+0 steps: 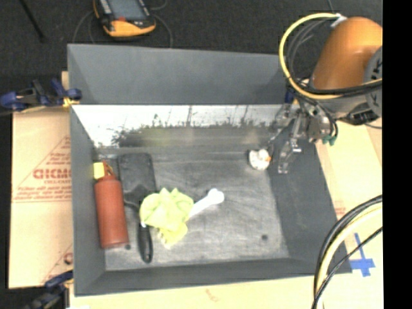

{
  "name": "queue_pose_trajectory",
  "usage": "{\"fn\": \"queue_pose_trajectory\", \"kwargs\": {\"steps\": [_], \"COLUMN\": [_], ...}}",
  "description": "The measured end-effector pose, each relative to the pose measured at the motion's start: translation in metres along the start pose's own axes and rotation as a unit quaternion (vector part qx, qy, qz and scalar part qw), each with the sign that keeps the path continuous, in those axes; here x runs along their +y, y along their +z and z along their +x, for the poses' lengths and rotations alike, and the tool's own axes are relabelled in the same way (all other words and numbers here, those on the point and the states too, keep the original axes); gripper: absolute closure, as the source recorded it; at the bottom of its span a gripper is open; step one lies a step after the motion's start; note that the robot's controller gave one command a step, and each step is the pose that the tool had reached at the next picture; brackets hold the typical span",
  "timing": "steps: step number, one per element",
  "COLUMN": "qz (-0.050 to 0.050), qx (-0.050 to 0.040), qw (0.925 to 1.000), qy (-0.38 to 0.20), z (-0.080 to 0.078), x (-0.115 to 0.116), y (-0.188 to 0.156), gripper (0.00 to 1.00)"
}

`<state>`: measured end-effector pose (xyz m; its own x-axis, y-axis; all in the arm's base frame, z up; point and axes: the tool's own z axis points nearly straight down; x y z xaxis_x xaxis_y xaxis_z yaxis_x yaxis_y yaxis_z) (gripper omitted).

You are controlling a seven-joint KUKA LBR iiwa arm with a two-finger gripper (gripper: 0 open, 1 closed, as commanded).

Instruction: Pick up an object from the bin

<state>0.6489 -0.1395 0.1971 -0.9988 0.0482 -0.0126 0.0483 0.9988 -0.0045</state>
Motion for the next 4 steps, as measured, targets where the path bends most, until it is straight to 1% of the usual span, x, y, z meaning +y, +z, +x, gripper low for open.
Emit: {"fn": "queue_pose_trajectory", "kwargs": {"steps": [1, 2, 3, 4], "qz": [-0.002, -0.002, 0.001, -0.002], "qx": [0.0046, 0.0043, -0.0003, 0.0012], "qw": [0.9999, 0.9967, 0.9952, 1.0], "qy": [-0.01, 0.081, 0.098, 0.009], "z": [0.015, 0.011, 0.01, 0.006], "x": [0.062, 0.041, 0.03, 0.071], "y": [0.024, 0.009, 0.001, 0.072], "gripper": [0.0, 0.0, 0.0, 0.0]}}
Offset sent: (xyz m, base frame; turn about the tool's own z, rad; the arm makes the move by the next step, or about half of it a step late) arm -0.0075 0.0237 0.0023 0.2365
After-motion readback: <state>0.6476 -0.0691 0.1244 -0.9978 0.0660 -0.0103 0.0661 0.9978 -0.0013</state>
